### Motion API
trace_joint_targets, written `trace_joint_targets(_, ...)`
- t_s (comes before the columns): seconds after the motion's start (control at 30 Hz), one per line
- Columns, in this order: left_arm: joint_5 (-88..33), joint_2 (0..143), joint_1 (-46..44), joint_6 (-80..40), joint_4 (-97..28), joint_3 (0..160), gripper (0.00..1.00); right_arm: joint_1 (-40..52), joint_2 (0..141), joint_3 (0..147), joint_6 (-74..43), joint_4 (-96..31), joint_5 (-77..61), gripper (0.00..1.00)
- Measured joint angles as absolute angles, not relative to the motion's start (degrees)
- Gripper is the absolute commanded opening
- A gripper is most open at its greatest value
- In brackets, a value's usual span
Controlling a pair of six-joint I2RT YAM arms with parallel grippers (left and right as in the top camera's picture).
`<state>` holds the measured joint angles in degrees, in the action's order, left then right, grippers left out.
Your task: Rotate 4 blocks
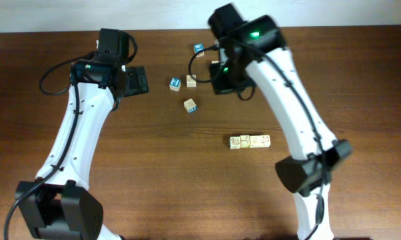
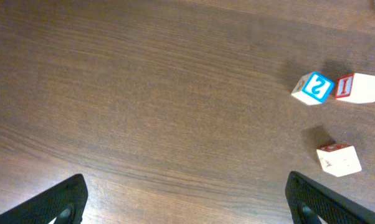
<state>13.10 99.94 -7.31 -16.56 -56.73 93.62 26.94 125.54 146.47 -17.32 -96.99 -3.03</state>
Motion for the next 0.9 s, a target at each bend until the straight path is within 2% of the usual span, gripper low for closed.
trace_joint_targets(0.1, 13.1, 98.8, -7.3, -16.5, -57.9, 94.4, 1.0, 23.9, 116.1, 146.0, -16.6, -97.0, -3.0, 0.04)
trace_joint_targets(0.23, 13.1, 98.2, -7.3, -16.5, -58.0, 94.6, 0.99, 20.6, 97.6, 131.7, -20.5, -97.0, 0.0, 0.04)
trace_joint_targets(0.4, 13.1, 98.1, -7.3, -16.6, -55.2, 94.8, 0.99, 20.4, 102.7, 97.9, -23.6, -72.8, 0.9, 0.04)
trace_joint_targets(0.5, 13.1, 98.1, -7.3, -16.5, -55.0, 94.9, 0.99, 20.4, 103.1, 87.4, -23.9, -61.0, 0.8, 0.04)
trace_joint_targets(0.57, 13.1, 98.1, -7.3, -16.6, -54.9, 94.9, 0.99, 20.4, 103.0, 83.8, -23.9, -55.9, 0.4, 0.04)
trace_joint_targets(0.9, 13.1, 98.1, -7.3, -16.6, -54.8, 94.9, 0.99, 20.4, 105.8, 83.2, -24.0, -54.5, -0.1, 0.04)
